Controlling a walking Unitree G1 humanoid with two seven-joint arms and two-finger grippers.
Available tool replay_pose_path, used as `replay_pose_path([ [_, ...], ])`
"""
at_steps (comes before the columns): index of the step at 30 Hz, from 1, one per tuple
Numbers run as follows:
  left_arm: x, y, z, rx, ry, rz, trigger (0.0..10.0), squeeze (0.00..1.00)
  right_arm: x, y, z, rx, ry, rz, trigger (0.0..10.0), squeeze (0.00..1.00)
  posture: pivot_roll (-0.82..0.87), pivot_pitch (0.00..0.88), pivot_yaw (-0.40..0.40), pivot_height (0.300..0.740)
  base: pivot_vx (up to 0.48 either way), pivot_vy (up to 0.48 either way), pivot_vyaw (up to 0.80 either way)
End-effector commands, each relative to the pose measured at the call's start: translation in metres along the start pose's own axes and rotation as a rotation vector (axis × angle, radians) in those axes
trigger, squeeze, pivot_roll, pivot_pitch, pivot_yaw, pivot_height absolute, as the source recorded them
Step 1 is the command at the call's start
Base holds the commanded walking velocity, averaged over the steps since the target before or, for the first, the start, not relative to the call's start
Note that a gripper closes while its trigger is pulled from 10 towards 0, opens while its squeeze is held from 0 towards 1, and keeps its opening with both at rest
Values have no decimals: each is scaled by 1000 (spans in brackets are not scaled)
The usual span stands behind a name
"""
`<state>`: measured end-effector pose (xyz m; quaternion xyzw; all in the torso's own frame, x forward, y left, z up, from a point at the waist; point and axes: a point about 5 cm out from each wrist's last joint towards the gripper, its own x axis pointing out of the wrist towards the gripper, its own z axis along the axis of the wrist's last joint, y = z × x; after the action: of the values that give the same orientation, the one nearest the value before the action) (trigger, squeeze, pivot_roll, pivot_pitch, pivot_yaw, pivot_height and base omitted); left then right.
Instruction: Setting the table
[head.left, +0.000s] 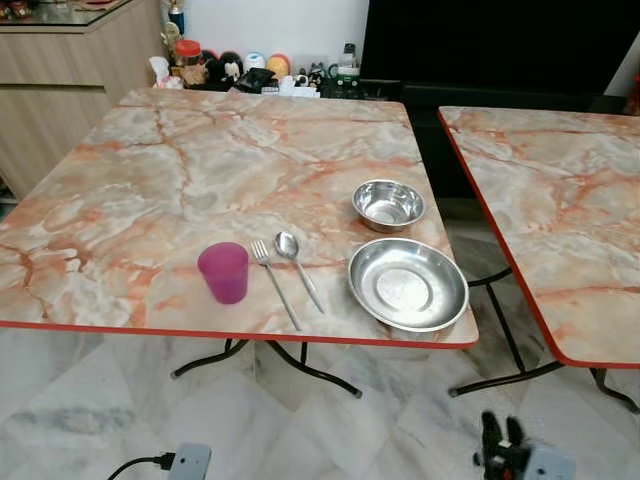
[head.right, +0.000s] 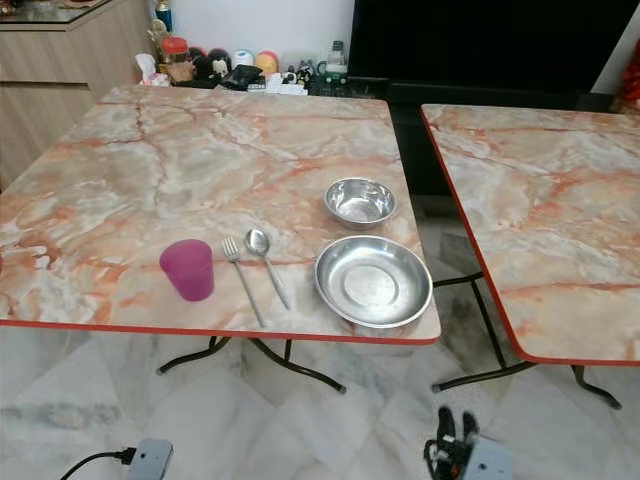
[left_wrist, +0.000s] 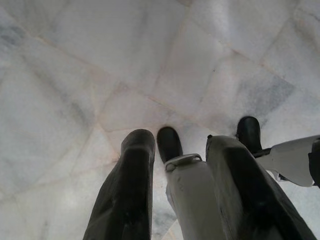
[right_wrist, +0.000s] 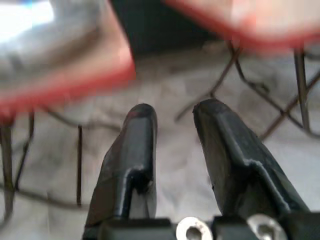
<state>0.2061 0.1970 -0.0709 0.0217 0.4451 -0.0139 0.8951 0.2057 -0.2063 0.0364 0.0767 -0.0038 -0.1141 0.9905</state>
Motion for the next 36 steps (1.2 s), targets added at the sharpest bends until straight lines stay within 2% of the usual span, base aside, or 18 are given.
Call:
replay_pose_path([
  [1, -1, -2, -10, 15, 37, -7, 10000, 0, 7, 2, 12, 29, -25, -1, 10000, 1000, -56, 72, -56, 740, 0, 0, 0],
  [4, -1, -1, -10, 18, 34, -3, 10000, 0, 20, 11, 25, 48, -57, 26, 10000, 1000, -57, 67, -54, 740, 0, 0, 0],
  [5, -2, 2, -9, 7, 19, 10, 10000, 0, 28, 21, 39, 39, -90, 64, 10000, 1000, -57, 65, -54, 740, 0, 0, 0],
  [7, -2, 3, -8, -3, 11, 20, 10000, 0, 30, 24, 45, 39, -98, 77, 10000, 1000, -57, 64, -52, 740, 0, 0, 0],
  [9, -3, 10, -6, -7, -11, 44, 10000, 0, 35, 27, 53, 59, -122, 79, 10000, 1000, -56, 62, -52, 740, 0, 0, 0],
  [11, -5, 26, -1, -12, -52, 110, 10000, 0, 41, 31, 63, 74, -140, 84, 10000, 1000, -47, 54, -43, 740, 0, 0, 0],
  [16, -9, 41, 10, -43, -129, 136, 10000, 0, 39, 32, 64, 71, -123, 83, 10000, 1000, -43, 45, -35, 740, 0, 0, 0],
  [21, -15, 57, 10, -35, -177, 143, 10000, 0, 35, 30, 66, 75, -121, 66, 10000, 1000, -50, 36, -21, 740, 0, 0, 0],
  [22, -16, 60, 9, -35, -180, 145, 10000, 0, 35, 30, 66, 74, -118, 65, 10000, 859, -50, 36, -21, 740, 0, 0, 0],
  [23, -18, 63, 5, -35, -178, 150, 10000, 0, 34, 31, 66, 73, -115, 65, 10000, 620, -47, 30, -15, 740, 0, 0, 0],
  [24, -19, 65, 2, -38, -172, 154, 10000, 0, 34, 31, 66, 69, -116, 65, 10000, 114, -48, 28, -13, 740, 0, 0, 0],
  [25, -20, 67, 0, -40, -167, 157, 10000, 0, 34, 32, 66, 67, -116, 64, 10000, 0, -48, 28, -13, 740, 0, 0, 0],
  [30, -28, 76, -24, -54, -135, 152, 10000, 0, 33, 32, 68, 66, -113, 63, 10000, 0, -54, 0, -8, 740, 0, 0, 0],
  [36, -31, 77, -32, -71, -129, 155, 10000, 0, 35, 32, 69, 60, -118, 66, 10000, 0, -52, 0, -11, 740, 0, 0, 0],
])
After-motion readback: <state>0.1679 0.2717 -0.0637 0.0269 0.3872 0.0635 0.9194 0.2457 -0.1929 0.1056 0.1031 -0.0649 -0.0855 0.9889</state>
